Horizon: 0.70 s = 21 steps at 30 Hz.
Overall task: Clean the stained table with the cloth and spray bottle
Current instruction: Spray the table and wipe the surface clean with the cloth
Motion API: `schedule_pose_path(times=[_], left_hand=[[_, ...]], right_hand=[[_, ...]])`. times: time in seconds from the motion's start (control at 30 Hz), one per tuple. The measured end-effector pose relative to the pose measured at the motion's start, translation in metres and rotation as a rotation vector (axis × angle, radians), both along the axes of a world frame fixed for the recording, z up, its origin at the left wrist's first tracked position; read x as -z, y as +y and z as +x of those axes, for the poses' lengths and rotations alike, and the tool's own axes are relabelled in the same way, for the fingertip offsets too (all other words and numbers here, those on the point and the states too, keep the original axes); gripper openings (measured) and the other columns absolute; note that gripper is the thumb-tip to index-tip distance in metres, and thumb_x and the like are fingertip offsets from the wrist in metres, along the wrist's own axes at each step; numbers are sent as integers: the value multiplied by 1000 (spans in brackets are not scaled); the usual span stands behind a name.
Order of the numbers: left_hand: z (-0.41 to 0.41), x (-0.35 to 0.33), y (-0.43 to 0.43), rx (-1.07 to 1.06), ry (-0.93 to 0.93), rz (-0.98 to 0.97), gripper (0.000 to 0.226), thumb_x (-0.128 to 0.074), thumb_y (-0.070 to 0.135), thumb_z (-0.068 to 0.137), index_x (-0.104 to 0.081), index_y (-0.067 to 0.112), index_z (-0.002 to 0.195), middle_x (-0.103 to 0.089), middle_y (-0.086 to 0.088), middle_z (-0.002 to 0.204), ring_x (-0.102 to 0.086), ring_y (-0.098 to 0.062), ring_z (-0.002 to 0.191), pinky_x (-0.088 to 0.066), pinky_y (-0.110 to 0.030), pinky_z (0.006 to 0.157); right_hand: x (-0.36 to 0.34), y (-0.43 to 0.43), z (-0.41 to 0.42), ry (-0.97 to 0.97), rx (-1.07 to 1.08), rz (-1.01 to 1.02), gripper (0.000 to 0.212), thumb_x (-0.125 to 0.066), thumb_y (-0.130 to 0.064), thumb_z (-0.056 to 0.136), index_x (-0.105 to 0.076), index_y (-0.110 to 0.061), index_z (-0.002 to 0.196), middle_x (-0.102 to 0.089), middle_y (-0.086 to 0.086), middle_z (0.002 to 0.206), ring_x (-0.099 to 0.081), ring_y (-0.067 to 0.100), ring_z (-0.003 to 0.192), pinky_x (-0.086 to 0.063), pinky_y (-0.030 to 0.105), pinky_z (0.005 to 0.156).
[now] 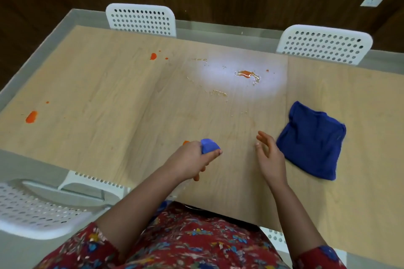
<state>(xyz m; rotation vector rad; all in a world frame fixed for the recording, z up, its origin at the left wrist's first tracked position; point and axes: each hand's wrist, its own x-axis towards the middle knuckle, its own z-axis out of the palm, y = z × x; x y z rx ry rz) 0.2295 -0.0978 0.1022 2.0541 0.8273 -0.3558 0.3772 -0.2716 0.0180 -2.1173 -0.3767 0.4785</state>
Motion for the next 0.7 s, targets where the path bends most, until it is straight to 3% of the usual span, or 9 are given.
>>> schedule_pose_path(times=[0.17, 0.27, 0.4, 0.53, 0.7], left_hand=[[1, -12, 52, -184, -144, 28, 33, -52, 58, 90, -66, 29, 95, -69, 0, 79, -61, -17, 44, -49, -29, 57], [-5, -30, 100, -379, -326, 49, 27, -57, 55, 89, -69, 31, 93, -66, -2, 74, -59, -23, 44, -54, -40, 61], [-19, -52, 163, -541, -517, 168, 19, -56, 53, 91, -69, 39, 93, -64, 1, 75, -59, -22, 46, -52, -37, 64], [-23, -63, 217, -694, -657, 312, 32, -54, 53, 92, -68, 26, 104, -65, 2, 80, -59, -16, 50, -49, -30, 63], [-18, -57, 267, -874, -887, 396, 31, -54, 46, 94, -53, 15, 91, -58, -11, 82, -64, -23, 63, -47, -33, 62]], right_hand=[[-10, 26, -13, 46, -159, -52, 36, -49, -30, 100, -52, -24, 135, -57, -8, 134, -51, 7, 122, -41, 25, 99], [-15, 56, -19, -28, -298, -151, 34, -50, -28, 99, -54, -24, 132, -57, -8, 134, -52, 10, 123, -41, 26, 98], [-20, 107, -23, -85, -445, -209, 32, -51, -26, 98, -58, -24, 129, -59, -6, 132, -52, 13, 123, -40, 27, 97], [-26, 159, -23, -110, -498, -223, 31, -49, -28, 98, -57, -26, 128, -59, -7, 132, -53, 12, 121, -40, 26, 96], [-32, 199, -24, -109, -494, -228, 30, -48, -29, 100, -57, -27, 129, -57, -9, 134, -50, 10, 124, -39, 26, 99]])
